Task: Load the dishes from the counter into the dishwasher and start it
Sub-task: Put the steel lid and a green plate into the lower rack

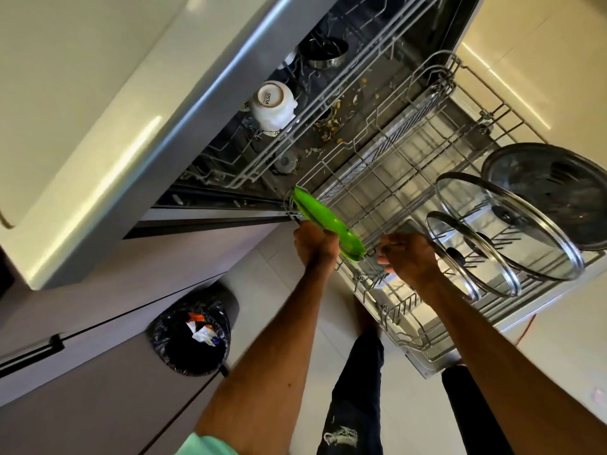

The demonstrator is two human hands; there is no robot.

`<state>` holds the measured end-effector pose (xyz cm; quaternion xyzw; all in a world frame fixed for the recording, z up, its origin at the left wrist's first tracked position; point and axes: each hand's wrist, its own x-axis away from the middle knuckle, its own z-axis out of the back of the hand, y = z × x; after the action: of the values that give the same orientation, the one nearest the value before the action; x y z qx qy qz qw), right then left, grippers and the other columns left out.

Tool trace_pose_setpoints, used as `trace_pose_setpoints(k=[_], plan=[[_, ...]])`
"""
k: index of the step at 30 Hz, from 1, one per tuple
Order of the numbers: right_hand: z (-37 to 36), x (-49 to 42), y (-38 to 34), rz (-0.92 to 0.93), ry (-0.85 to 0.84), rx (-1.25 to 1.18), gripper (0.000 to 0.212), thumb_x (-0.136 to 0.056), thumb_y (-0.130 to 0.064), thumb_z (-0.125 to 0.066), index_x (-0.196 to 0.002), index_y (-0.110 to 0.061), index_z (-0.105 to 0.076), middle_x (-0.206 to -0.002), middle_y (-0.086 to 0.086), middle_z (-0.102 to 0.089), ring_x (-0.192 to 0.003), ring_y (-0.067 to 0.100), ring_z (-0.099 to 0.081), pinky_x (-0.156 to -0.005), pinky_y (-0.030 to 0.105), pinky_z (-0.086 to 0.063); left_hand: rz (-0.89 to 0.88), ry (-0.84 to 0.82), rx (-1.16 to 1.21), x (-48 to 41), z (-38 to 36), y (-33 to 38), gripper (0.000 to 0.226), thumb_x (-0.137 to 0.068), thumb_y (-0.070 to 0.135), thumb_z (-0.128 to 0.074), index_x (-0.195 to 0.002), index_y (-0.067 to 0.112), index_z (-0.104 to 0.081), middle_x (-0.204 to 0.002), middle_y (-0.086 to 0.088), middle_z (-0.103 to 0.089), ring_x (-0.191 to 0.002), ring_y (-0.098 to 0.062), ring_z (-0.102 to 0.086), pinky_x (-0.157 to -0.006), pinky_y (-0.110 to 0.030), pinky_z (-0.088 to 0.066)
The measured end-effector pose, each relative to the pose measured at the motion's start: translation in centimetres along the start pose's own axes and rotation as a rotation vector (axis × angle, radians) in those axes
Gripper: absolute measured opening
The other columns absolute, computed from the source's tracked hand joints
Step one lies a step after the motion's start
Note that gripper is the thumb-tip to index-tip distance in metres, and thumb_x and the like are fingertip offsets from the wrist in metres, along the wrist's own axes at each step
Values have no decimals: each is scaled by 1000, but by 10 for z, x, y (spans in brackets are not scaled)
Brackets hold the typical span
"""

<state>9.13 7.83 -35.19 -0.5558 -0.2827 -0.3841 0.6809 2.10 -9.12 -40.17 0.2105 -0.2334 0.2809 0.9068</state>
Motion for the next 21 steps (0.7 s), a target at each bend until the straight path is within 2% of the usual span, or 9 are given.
trace_pose_setpoints(k=[4,7,9,11,13,17,18,19,21], plan=[[-5,1,2,1,-10,14,18,-94,-5,-59,-106,-3,-72,-97,20,-75,-93,39,-72,-86,52,-59,-13,-7,-11,3,9,-6,19,-73,18,-59,-81,6,-71,-72,-8,-74,-58,-20,-73,-52,-34,-61],[-8,5,1,11,-12,25,18,-95,-7,-58,-107,-2,-71,-97,20,-75,-93,38,-72,-85,49,-59,-12,-14,-17,0,10,-5,20,-71,19,-60,-80,6,-72,-72,-9,-74,-61,-22,-73,-54,-32,-60],[-10,7,2,16,-15,32,16,-96,-8,-57,-101,-5,-72,-94,20,-75,-90,39,-72,-83,50,-60,-31,13,12,3,6,1,23,-70,19,-62,-84,3,-70,-79,-13,-73,-68,-26,-73,-58,-40,-62],[-11,11,3,19,-22,45,17,-95,-9,-57,-88,-16,-71,-89,18,-75,-87,39,-73,-82,53,-60,-54,38,25,11,10,10,27,-74,15,-65,-95,-1,-67,-93,-20,-71,-81,-33,-72,-67,-45,-62],[-11,13,6,10,-17,58,21,-94,-11,-58,-80,-23,-67,-87,17,-75,-85,39,-73,-82,54,-60,-61,26,20,20,14,15,29,-79,11,-67,-103,-5,-66,-104,-25,-69,-92,-39,-69,-75,-44,-60],[-12,15,11,-28,-16,42,16,-86,-18,-58,-76,-24,-68,-87,14,-76,-87,35,-74,-86,56,-58,-73,24,-2,27,18,11,30,-82,11,-65,-107,-6,-65,-109,-25,-68,-98,-40,-67,-77,-41,-56],[-13,13,13,-29,-17,35,18,-79,-24,-56,-73,-28,-72,-85,12,-77,-87,33,-74,-87,56,-58,-75,22,0,23,17,9,30,-81,12,-65,-106,-5,-65,-107,-25,-68,-96,-39,-68,-76,-41,-58],[-14,10,17,-29,-26,24,24,-73,-28,-52,-71,-39,-73,-84,10,-77,-87,31,-75,-88,56,-57,-75,27,1,20,17,8,30,-80,14,-66,-104,-4,-65,-104,-24,-69,-92,-38,-69,-74,-43,-60],[-15,-3,32,-29,-45,-9,32,-70,-30,-50,-72,-54,-70,-83,9,-77,-87,29,-75,-89,56,-57,-75,24,-5,11,13,6,28,-77,15,-67,-99,-2,-66,-96,-20,-71,-83,-33,-72,-66,-44,-62]])
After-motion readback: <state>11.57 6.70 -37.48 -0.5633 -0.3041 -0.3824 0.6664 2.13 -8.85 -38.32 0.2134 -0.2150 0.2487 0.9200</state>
